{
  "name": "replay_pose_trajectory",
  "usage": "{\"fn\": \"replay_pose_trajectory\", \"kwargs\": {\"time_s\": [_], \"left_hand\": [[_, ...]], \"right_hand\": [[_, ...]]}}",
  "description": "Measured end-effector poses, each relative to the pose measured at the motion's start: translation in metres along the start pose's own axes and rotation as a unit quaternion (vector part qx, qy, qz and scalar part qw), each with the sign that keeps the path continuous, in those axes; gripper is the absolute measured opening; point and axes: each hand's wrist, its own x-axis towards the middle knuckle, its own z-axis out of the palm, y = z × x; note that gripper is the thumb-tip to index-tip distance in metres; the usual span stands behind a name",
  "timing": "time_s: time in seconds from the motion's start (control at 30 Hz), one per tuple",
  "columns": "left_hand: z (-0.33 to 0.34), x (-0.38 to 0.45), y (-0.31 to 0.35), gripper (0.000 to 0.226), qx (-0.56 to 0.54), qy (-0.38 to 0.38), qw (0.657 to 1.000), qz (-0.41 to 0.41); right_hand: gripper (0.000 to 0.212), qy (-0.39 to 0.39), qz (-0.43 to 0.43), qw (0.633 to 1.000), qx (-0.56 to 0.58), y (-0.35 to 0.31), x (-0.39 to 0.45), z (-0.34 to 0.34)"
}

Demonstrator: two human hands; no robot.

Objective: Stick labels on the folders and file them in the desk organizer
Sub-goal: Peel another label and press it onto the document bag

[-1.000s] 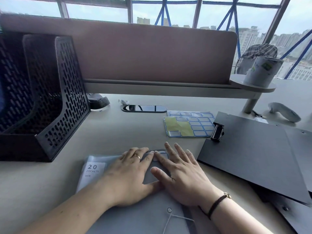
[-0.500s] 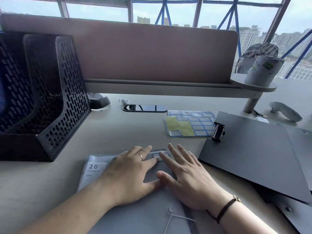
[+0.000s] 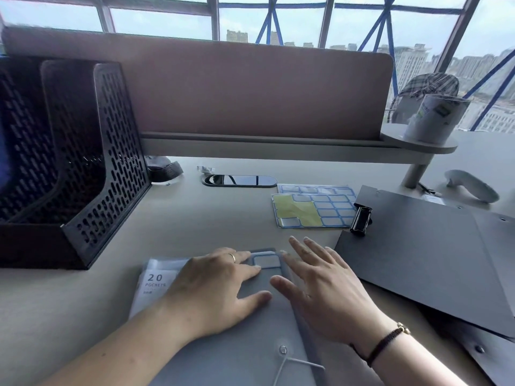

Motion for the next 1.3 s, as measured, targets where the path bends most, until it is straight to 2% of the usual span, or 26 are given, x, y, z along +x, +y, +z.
{"fn": "replay_pose_trajectory", "kwargs": {"time_s": [0.2,0.33,0.5,0.63,0.77,1.03,1.2,1.3], "left_hand": [[0.004,0.002,-0.003,0.076,0.012,-0.008,1.000,-0.005],[0.003,0.001,-0.002,0.079,0.016,0.002,1.000,-0.009],[0.008,0.002,-0.004,0.083,0.055,-0.065,0.996,-0.014],[0.009,0.003,-0.002,0.083,0.066,-0.080,0.994,-0.023],[0.008,0.004,0.000,0.096,0.065,-0.100,0.992,-0.034],[0.004,0.005,0.000,0.105,0.059,-0.109,0.991,-0.046],[0.002,0.003,-0.004,0.104,0.074,-0.116,0.989,-0.059],[0.001,0.001,-0.005,0.090,0.074,-0.105,0.990,-0.056]], "right_hand": [[0.090,-0.046,-0.038,0.998,0.005,-0.008,0.002,0.005],[0.094,-0.022,-0.024,0.999,-0.016,-0.002,0.001,0.002],[0.090,0.010,-0.014,1.000,-0.008,-0.003,0.005,0.003],[0.092,-0.030,-0.041,0.999,0.006,-0.013,0.011,0.010],[0.097,-0.039,-0.014,0.999,0.006,-0.007,0.011,0.012],[0.098,-0.028,0.009,0.999,-0.011,0.001,0.007,0.009],[0.092,-0.027,0.009,0.999,-0.015,0.002,0.009,0.012],[0.088,-0.024,-0.001,1.000,0.007,0.002,0.006,0.012]]}}
